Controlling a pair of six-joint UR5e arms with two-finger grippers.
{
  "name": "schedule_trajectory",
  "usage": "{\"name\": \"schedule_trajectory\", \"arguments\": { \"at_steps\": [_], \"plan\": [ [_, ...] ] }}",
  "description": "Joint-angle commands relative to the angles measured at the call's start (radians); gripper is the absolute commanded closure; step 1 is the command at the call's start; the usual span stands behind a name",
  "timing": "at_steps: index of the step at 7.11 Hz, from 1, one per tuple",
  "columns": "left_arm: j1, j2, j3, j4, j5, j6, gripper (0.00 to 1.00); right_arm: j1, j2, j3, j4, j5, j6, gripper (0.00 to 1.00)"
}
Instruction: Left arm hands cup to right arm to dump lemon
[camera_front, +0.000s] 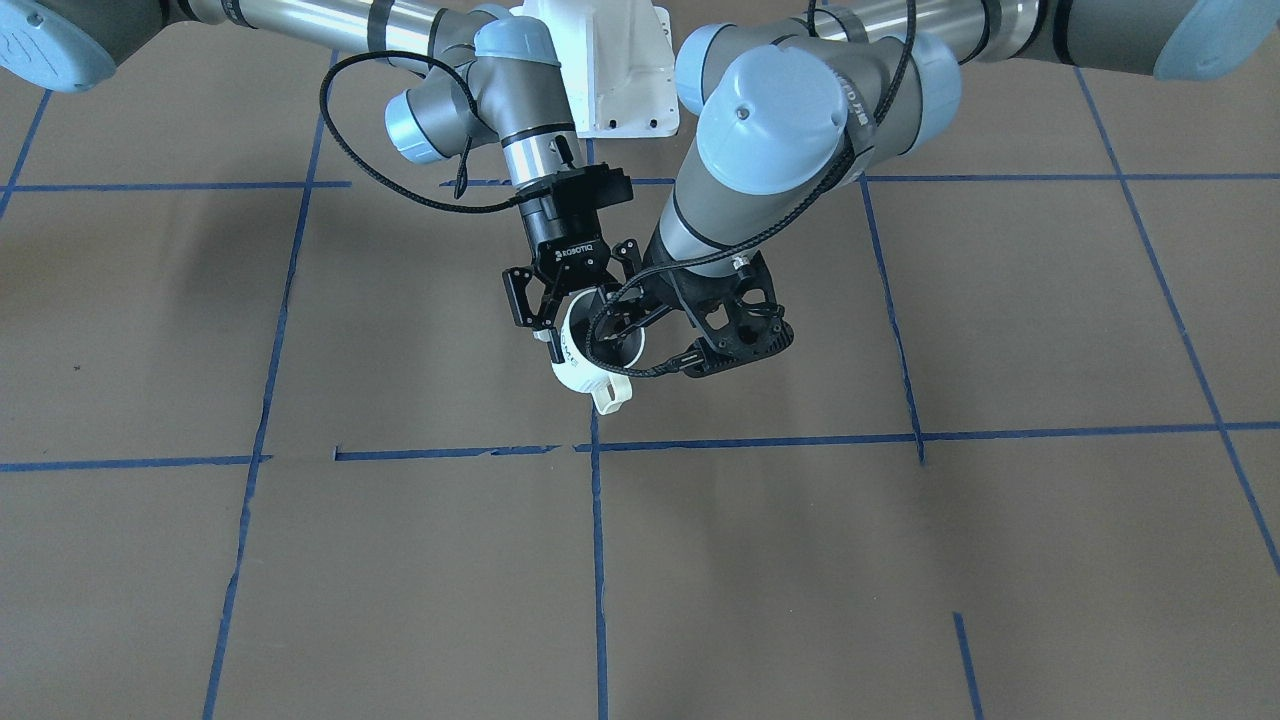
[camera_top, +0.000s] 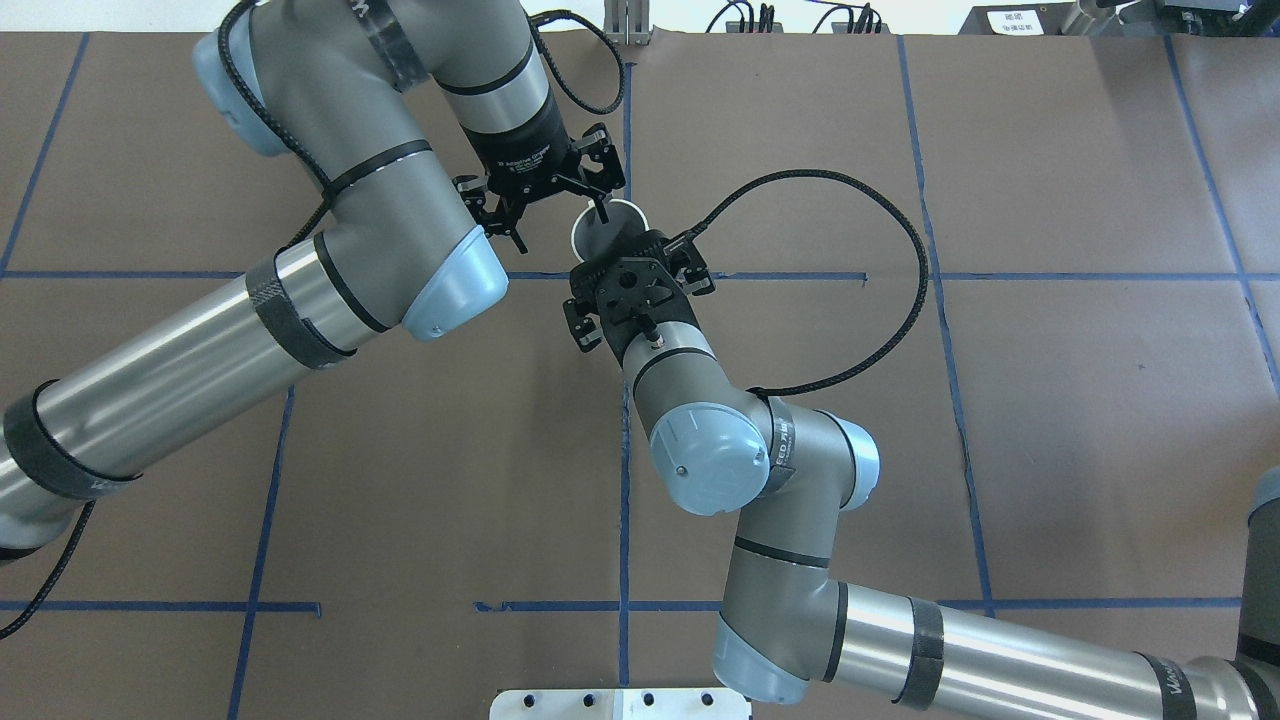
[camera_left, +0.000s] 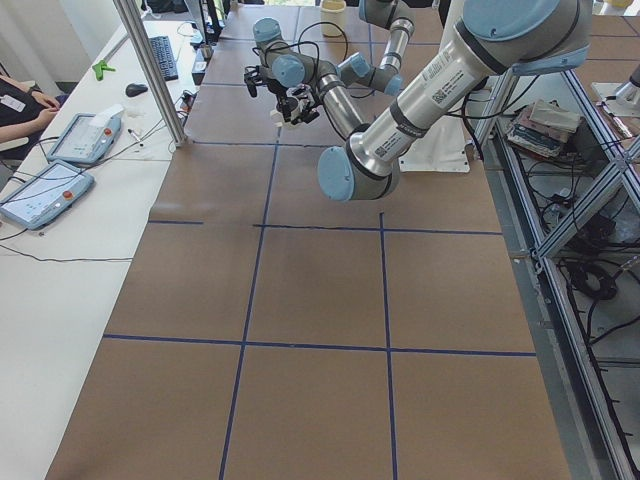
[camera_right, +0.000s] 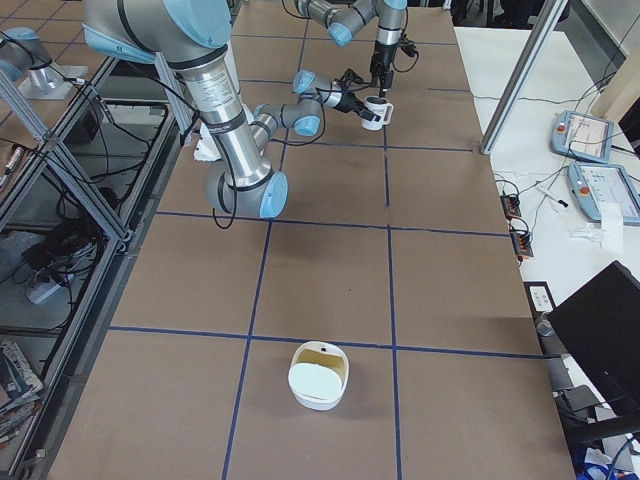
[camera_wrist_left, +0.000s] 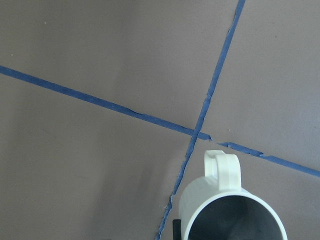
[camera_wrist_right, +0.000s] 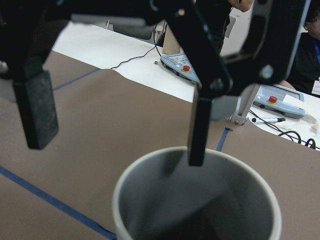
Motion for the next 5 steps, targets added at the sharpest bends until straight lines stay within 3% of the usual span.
{"name": "schedule_trajectory", "arguments": {
  "at_steps": [1,5],
  "plan": [
    [0.027,0.003,0.037,-0.037,0.01,0.0,0.18,0.0,0.0,0.0,0.0,0.0,-0.001,0.57],
    [0.03,0.002,0.026,-0.038,0.008,-0.005,0.39,0.0,-0.007,-0.001,0.002,0.0,-0.003,0.56]
  ]
}}
